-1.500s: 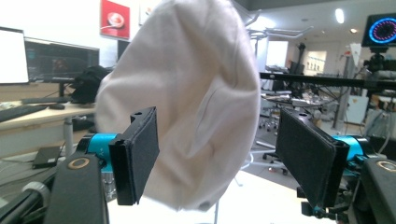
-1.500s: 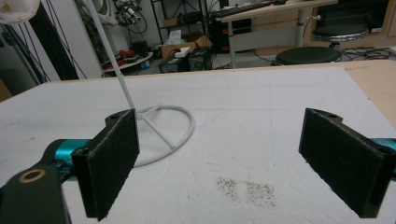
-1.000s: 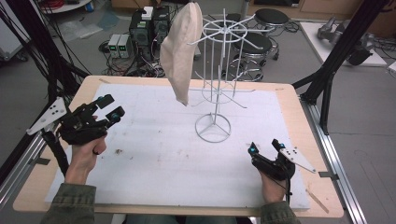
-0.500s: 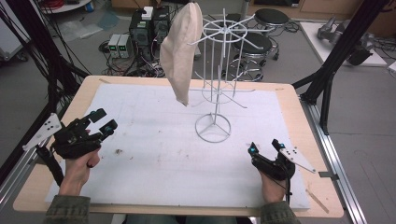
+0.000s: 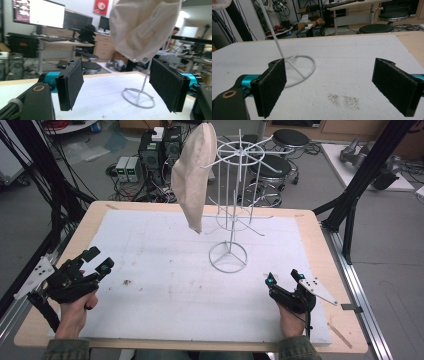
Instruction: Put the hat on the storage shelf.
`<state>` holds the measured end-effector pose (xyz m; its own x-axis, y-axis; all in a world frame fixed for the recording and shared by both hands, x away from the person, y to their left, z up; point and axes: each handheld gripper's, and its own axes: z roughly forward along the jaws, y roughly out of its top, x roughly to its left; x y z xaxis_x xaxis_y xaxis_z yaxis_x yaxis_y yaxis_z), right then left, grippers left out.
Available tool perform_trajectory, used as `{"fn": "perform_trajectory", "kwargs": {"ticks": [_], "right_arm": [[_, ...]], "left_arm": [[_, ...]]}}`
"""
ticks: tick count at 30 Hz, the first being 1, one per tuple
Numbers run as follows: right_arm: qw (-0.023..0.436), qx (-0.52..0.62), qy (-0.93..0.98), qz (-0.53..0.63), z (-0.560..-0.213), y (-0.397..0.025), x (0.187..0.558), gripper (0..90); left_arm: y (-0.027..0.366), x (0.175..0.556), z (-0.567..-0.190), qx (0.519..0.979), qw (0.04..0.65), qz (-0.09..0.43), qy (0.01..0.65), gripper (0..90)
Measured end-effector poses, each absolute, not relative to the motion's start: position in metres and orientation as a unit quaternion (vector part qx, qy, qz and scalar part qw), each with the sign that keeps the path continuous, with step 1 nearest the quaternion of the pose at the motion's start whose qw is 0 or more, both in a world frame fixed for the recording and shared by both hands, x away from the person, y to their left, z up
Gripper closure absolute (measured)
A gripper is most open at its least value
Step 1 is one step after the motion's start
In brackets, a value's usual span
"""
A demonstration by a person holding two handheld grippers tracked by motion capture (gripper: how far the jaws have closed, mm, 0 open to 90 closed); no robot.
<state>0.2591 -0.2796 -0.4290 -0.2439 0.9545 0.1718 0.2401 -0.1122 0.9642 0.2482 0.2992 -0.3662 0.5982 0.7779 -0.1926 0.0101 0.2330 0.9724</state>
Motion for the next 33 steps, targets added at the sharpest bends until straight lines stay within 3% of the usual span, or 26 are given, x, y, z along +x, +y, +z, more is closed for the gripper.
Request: {"fn": "perform_trajectory", "kwargs": {"ticks": [23,33], "right_arm": [[0.339,0.522,0.571,0.534,-0.428,-0.280,0.256,11.2],[0.367,0.536,0.550,0.525,-0.425,-0.282,0.249,11.2]], "left_arm": [[0.323,0.240,-0.413,0.513,0.631,0.367,0.452,25.6],[0.324,0.232,-0.424,0.497,0.584,0.411,0.492,24.7]]}}
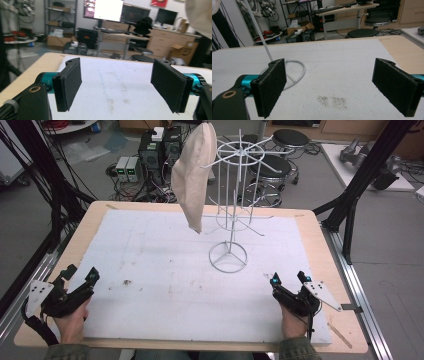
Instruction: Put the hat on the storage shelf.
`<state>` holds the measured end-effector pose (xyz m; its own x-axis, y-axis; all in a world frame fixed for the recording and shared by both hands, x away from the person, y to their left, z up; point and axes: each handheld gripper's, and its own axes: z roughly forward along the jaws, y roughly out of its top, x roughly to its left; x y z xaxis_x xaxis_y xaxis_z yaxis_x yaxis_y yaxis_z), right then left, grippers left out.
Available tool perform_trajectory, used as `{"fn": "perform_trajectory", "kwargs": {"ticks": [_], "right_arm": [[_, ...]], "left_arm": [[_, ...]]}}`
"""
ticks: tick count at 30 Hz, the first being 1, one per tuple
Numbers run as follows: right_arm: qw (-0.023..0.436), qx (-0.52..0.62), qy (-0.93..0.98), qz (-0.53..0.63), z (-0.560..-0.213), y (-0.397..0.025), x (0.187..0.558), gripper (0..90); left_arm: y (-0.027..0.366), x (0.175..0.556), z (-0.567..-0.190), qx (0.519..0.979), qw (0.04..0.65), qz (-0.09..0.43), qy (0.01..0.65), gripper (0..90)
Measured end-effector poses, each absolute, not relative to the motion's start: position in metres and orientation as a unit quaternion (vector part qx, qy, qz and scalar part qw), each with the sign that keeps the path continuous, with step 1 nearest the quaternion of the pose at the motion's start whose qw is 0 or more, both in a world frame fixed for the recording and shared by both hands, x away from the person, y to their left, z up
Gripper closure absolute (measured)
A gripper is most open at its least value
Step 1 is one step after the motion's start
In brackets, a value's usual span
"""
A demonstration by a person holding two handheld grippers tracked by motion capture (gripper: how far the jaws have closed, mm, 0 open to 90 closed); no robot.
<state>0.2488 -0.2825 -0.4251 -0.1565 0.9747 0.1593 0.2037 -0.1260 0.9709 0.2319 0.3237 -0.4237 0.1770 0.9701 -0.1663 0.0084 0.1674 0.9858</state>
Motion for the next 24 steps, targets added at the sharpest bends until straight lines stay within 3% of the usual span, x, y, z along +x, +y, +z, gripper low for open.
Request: {"fn": "perform_trajectory", "kwargs": {"ticks": [9,24], "right_arm": [[0.366,0.537,0.557,0.518,-0.4258,-0.2819,0.2479,11.2],[0.352,0.536,0.568,0.516,-0.4278,-0.2824,0.2517,11.2]], "left_arm": [[0.3225,0.2293,-0.4290,0.485,0.550,0.444,0.515,24.2],[0.3194,0.2253,-0.4312,0.484,0.550,0.441,0.519,25.9]]}}
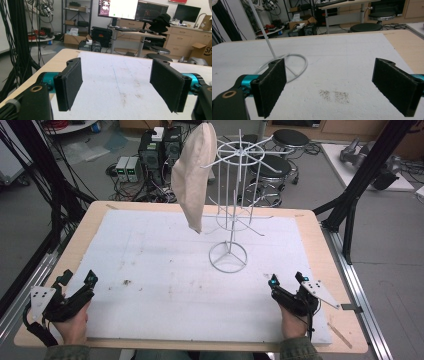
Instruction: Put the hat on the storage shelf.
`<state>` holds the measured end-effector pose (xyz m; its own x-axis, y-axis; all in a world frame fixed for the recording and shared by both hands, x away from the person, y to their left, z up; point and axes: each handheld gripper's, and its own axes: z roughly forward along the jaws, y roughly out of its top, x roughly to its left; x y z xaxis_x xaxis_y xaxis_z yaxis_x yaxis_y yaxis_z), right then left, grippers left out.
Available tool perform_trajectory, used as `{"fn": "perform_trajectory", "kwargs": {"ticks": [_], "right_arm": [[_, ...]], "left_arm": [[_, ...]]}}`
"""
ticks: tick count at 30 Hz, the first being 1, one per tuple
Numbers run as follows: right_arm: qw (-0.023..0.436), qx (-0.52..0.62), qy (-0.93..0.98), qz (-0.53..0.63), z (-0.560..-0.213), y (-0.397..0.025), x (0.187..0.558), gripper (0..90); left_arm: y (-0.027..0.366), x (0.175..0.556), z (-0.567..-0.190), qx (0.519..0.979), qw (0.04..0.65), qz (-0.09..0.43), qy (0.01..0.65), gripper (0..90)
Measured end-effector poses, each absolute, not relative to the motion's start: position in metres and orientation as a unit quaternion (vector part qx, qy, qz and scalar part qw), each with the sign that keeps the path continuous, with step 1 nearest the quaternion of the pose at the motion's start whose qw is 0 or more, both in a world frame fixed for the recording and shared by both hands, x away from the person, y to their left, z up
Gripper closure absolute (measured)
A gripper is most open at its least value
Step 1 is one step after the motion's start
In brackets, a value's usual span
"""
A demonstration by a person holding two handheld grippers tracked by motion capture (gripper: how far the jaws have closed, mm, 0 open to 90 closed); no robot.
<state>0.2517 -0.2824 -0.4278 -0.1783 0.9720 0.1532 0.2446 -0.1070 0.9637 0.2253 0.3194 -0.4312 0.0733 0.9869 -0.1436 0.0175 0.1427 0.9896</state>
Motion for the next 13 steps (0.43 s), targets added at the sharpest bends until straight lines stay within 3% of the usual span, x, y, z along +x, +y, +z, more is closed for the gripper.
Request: {"fn": "perform_trajectory", "kwargs": {"ticks": [13], "right_arm": [[0.344,0.540,0.570,0.515,-0.4288,-0.2823,0.2534,11.2]], "left_arm": [[0.3200,0.2264,-0.4324,0.488,0.551,0.431,0.523,25.4]]}}
